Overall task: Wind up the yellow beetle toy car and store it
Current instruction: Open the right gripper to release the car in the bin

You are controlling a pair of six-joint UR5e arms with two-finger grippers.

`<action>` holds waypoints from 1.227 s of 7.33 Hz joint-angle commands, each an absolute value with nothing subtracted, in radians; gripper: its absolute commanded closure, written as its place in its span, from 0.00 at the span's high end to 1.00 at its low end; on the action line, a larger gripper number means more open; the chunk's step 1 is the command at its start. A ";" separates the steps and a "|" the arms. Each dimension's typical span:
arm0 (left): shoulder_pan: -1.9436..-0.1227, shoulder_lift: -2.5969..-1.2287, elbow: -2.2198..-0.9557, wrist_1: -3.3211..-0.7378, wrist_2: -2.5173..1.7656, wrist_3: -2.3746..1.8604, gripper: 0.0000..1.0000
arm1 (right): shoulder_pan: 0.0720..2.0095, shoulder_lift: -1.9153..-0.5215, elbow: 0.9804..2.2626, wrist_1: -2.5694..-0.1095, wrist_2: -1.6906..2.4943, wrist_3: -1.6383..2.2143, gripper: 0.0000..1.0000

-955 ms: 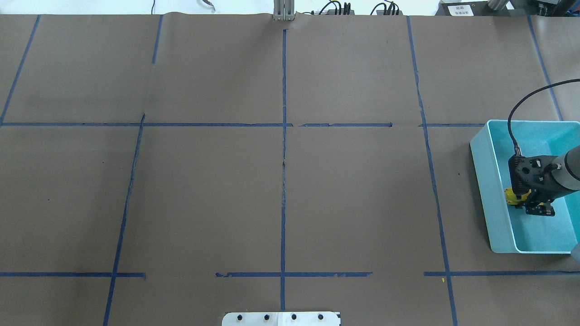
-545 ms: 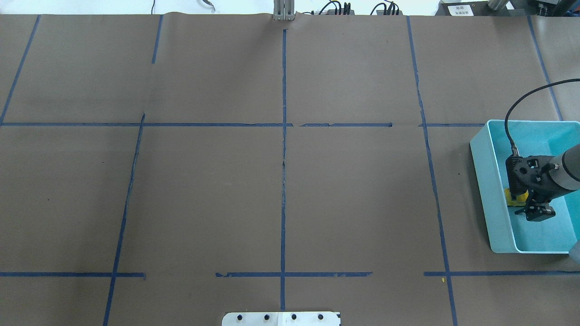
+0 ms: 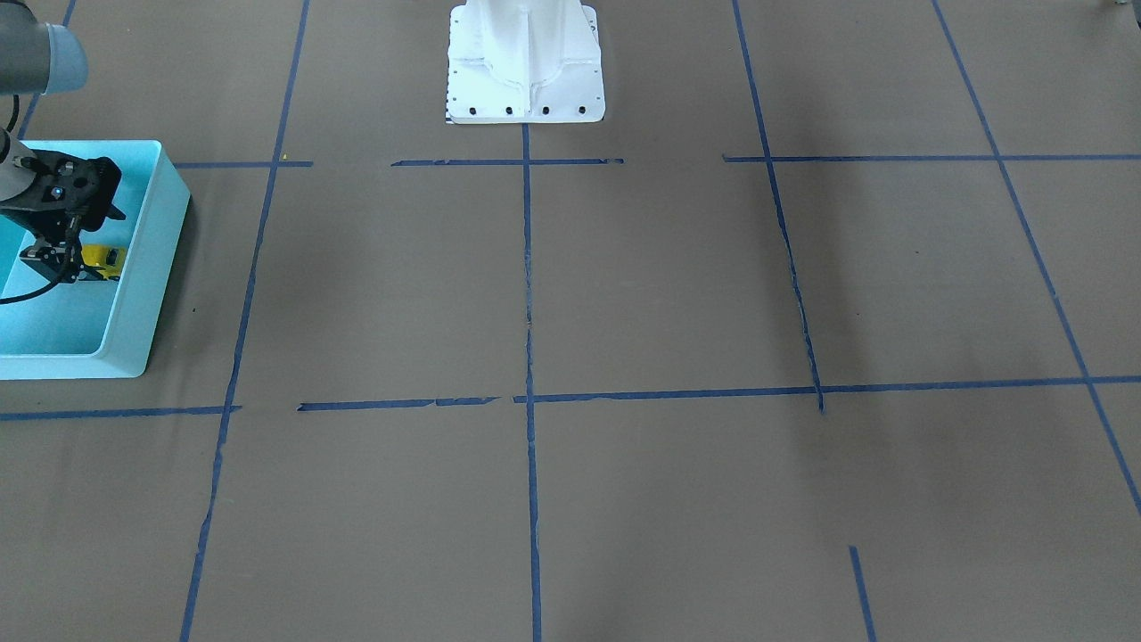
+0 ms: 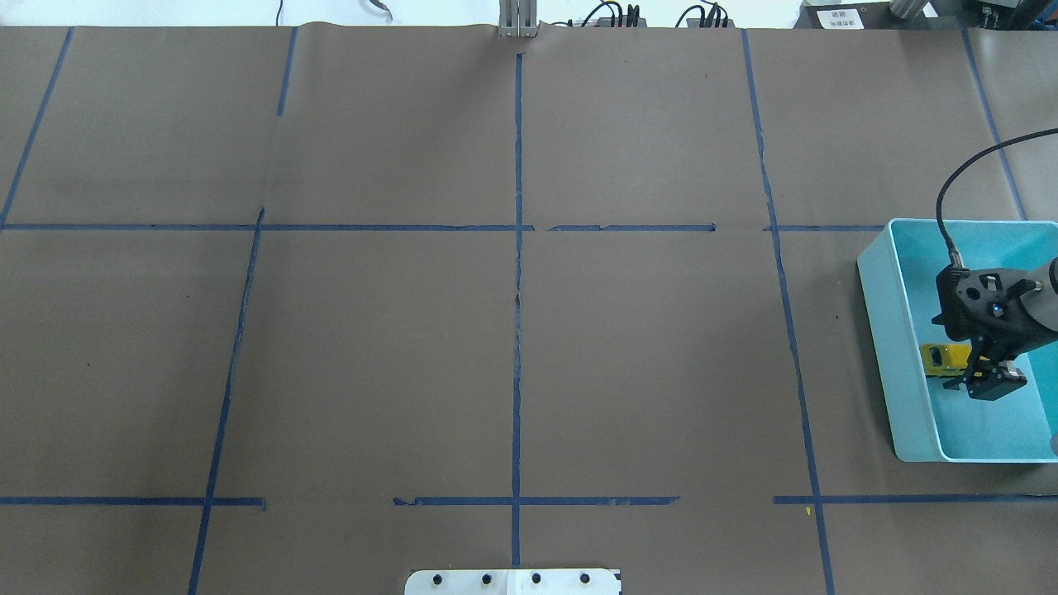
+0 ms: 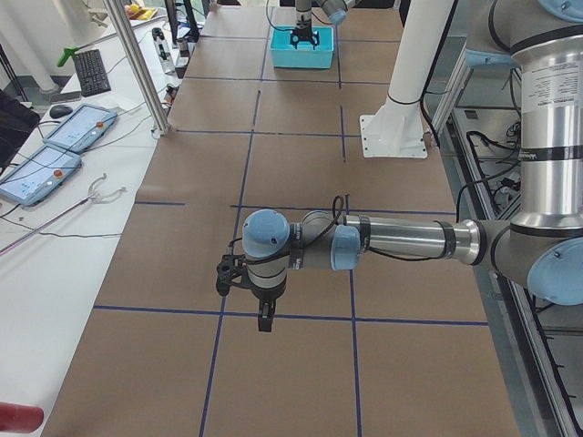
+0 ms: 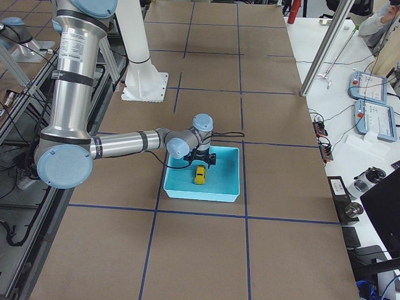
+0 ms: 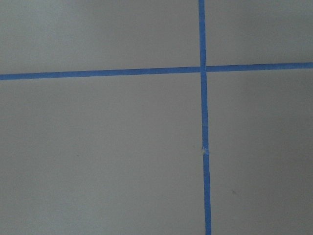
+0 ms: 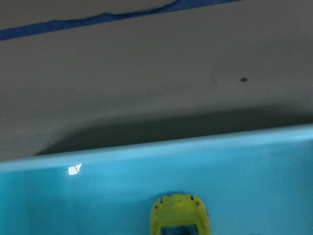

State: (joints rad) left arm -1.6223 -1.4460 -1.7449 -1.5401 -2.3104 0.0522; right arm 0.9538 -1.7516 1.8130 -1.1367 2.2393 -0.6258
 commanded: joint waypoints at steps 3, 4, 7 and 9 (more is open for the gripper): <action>-1.621 -1.447 -1.744 -1.542 -2.310 0.052 0.99 | 1.372 -1.651 1.790 -1.586 2.401 -0.630 1.00; -1.623 -1.447 -1.746 -1.542 -2.310 0.052 0.99 | 1.422 -1.611 1.789 -1.667 2.396 -0.630 1.00; -1.623 -1.445 -1.750 -1.542 -2.310 0.051 0.99 | 1.529 -1.620 1.729 -1.677 2.390 -0.617 1.00; -1.623 -1.445 -1.752 -1.540 -2.309 0.051 0.99 | 1.563 -1.638 1.694 -1.678 2.391 -0.424 1.00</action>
